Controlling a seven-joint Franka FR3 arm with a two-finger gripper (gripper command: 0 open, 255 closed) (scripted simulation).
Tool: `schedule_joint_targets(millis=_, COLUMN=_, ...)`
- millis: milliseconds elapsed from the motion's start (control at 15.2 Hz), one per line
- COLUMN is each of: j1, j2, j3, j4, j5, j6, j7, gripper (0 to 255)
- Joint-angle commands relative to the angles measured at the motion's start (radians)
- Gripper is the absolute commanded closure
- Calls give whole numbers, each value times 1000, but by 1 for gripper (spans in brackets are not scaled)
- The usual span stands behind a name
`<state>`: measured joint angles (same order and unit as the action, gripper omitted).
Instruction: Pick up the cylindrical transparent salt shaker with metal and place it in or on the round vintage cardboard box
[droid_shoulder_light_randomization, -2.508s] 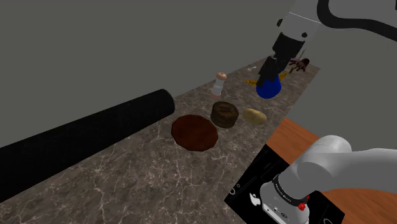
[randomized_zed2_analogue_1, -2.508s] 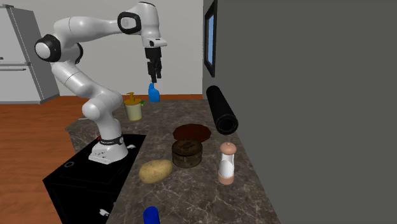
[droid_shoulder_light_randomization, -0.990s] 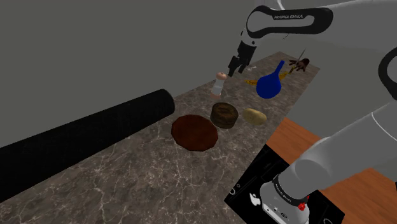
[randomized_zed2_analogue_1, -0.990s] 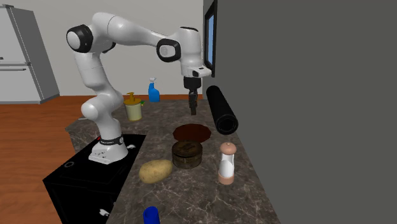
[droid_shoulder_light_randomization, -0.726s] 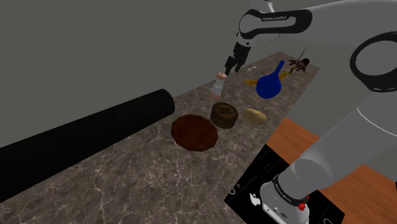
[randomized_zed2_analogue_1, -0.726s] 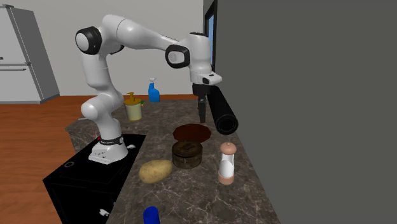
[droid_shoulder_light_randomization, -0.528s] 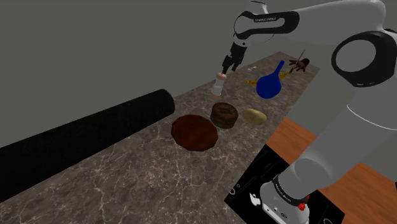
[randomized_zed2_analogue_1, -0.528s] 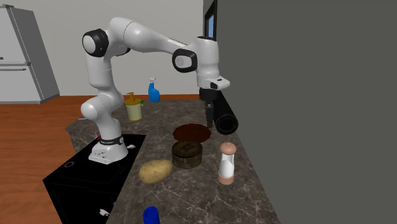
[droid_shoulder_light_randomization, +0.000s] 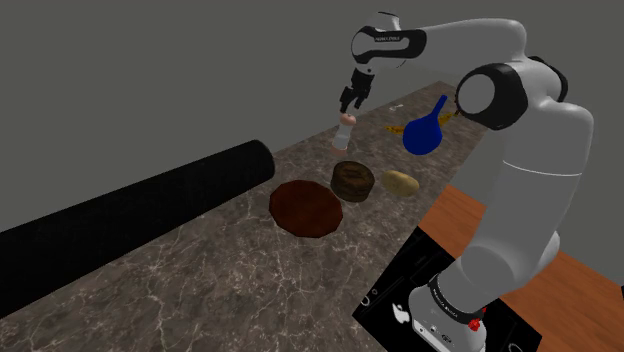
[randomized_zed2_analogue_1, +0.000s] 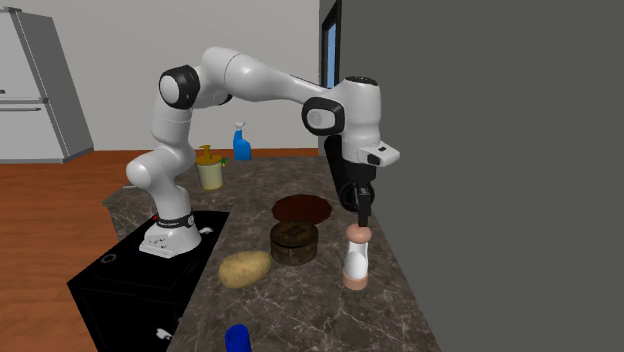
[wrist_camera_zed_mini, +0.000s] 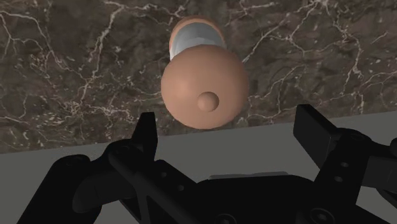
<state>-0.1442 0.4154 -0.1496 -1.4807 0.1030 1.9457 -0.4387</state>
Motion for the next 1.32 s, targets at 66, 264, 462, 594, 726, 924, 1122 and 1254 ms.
schedule_joint_targets(millis=66, j1=-10, j2=64, j3=2, j4=62, j5=9, j6=2, j7=-9, gripper=0)
schedule_joint_targets(millis=264, j1=-10, j2=75, j3=3, j4=39, j5=11, j6=37, j7=-11, gripper=0)
schedule_joint_targets(millis=462, j1=-9, j2=90, j3=5, j4=14, j5=14, j6=76, j7=-13, gripper=0)
schedule_joint_targets(millis=594, j1=-9, j2=90, j3=5, j4=14, j5=14, j6=76, j7=-13, gripper=0)
schedule_joint_targets(millis=726, j1=-9, j2=90, j3=5, j4=14, j5=14, j6=76, j7=-13, gripper=0)
schedule_joint_targets(millis=924, j1=-9, j2=90, j3=5, j4=14, j5=14, j6=76, j7=-13, gripper=0)
schedule_joint_targets(millis=1122, j1=-9, j2=90, j3=5, j4=14, j5=14, j6=76, j7=-13, gripper=255)
schedule_joint_targets(millis=1254, j1=-9, j2=90, j3=5, j4=15, j5=14, j6=76, j7=-13, gripper=255)
